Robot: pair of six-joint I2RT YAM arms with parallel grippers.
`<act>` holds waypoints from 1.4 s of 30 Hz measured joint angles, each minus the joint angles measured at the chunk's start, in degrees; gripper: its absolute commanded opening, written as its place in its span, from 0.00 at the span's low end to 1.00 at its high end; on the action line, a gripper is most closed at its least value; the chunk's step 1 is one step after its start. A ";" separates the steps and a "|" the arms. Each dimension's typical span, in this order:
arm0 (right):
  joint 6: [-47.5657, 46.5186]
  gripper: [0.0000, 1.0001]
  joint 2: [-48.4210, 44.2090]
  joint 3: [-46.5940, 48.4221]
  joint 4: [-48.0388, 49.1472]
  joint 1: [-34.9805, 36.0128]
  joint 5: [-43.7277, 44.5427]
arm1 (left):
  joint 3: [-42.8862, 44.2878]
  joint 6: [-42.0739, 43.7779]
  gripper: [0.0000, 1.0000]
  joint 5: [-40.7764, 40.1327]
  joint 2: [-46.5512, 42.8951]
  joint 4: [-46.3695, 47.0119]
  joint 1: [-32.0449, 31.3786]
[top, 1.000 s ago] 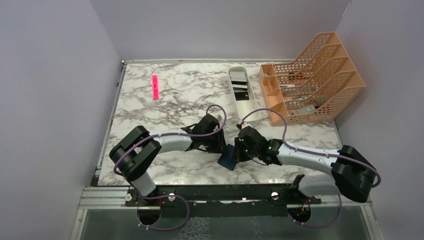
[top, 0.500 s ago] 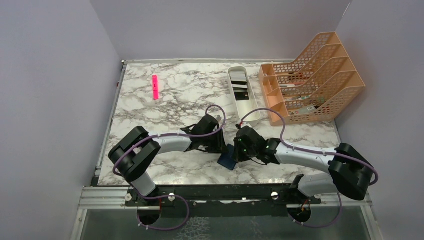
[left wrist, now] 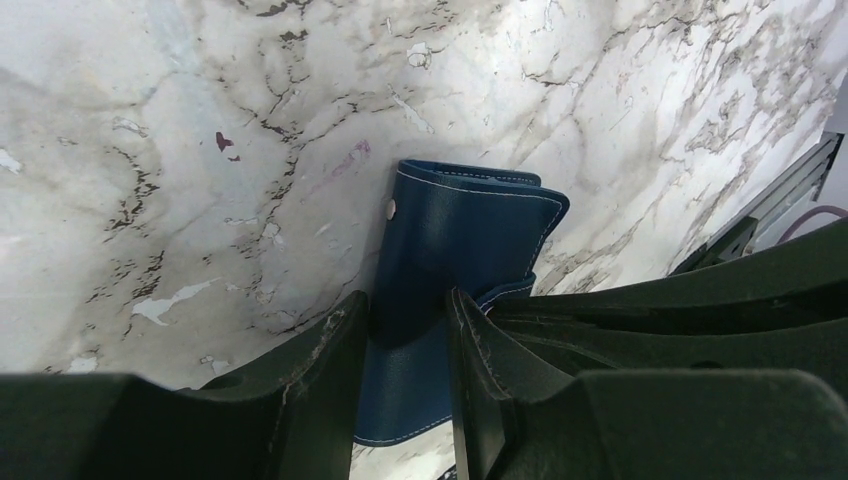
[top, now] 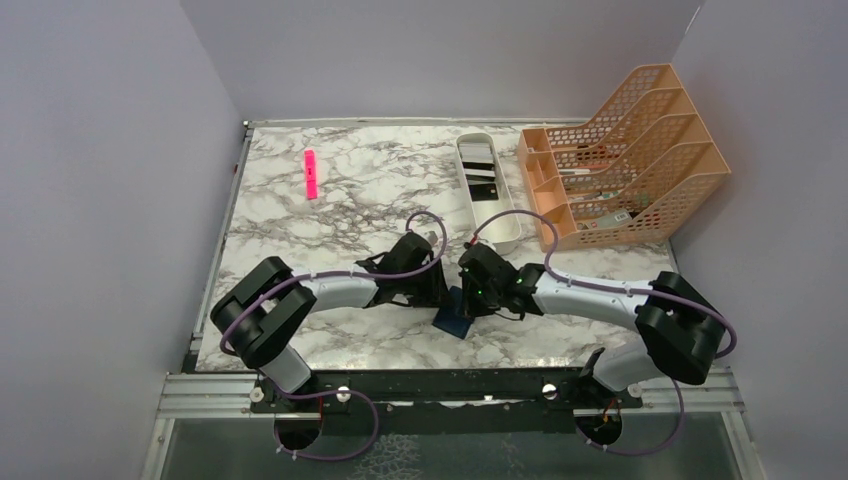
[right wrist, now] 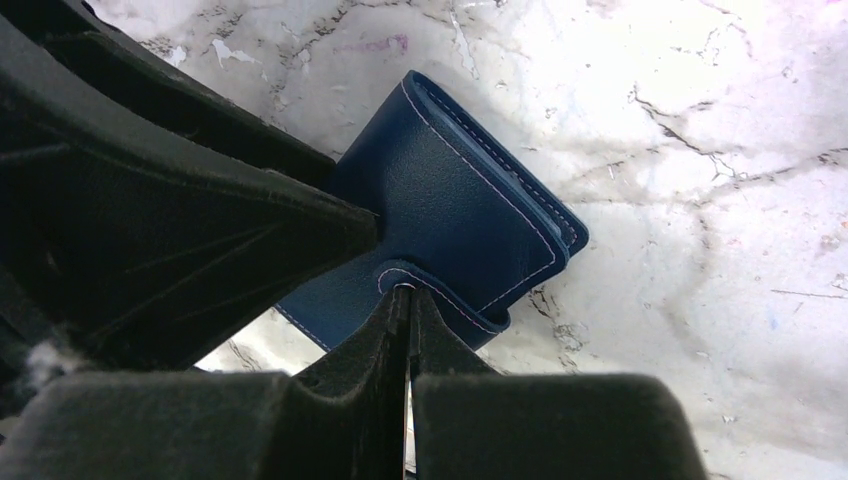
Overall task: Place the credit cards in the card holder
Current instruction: Close the card holder at the center of the board, then reset both arms
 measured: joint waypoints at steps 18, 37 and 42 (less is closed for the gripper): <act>-1.86 0.38 -7.37 3.52 -7.93 -0.57 1.81 | 2.80 1.90 0.48 -4.66 -8.17 -11.13 0.07; -8.63 1.00 -44.28 6.14 -11.43 -0.70 10.91 | 18.82 12.04 0.99 -15.56 -41.57 -26.10 0.11; -7.72 1.00 -49.46 6.25 -11.91 -0.70 12.33 | 17.42 12.48 0.99 -17.51 -47.87 -26.43 0.11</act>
